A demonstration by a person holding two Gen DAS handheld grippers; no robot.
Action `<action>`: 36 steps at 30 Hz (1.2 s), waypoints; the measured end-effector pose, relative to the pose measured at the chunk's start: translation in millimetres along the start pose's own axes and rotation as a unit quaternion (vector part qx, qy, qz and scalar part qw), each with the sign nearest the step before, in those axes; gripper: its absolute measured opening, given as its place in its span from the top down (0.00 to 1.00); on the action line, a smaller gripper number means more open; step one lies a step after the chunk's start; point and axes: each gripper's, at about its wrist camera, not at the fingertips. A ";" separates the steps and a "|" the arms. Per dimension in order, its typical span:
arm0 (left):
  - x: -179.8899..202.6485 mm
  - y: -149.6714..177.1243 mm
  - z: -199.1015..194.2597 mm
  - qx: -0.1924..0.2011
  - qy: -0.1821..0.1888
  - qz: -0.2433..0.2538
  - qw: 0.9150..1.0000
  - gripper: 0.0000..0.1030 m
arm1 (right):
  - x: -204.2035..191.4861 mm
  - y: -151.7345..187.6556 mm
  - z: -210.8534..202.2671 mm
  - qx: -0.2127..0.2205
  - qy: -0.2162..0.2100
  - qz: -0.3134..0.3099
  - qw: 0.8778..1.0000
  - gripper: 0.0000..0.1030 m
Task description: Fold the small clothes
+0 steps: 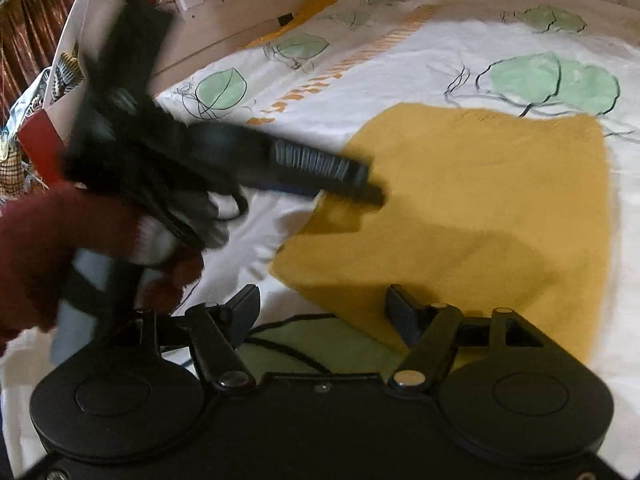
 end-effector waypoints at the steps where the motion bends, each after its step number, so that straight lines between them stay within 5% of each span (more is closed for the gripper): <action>1: -3.8 0.8 0.3 0.001 0.007 -0.009 1.000 0.36 | 3.0 -0.8 -5.6 0.003 0.004 -0.004 1.000 0.29; 12: -10.3 1.7 -5.0 -0.001 -0.006 -0.029 1.000 0.36 | 79.5 -38.1 -25.7 0.075 0.091 0.013 0.993 0.28; 26: -16.7 0.7 -10.4 -0.002 0.019 -0.044 0.999 0.35 | 113.0 -81.6 55.6 0.027 0.106 -0.023 0.994 0.21; 36: -30.7 8.7 -23.0 -0.013 0.059 -0.073 0.996 0.35 | 137.7 -67.2 -10.2 0.080 0.100 0.058 0.990 0.21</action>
Point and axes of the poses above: each gripper's, at about its wrist camera, not at the fingertips, and z roughly the way its jaws point, x to its right, y to its underside, and after that the axes turned 1 degree about -y, right-handed
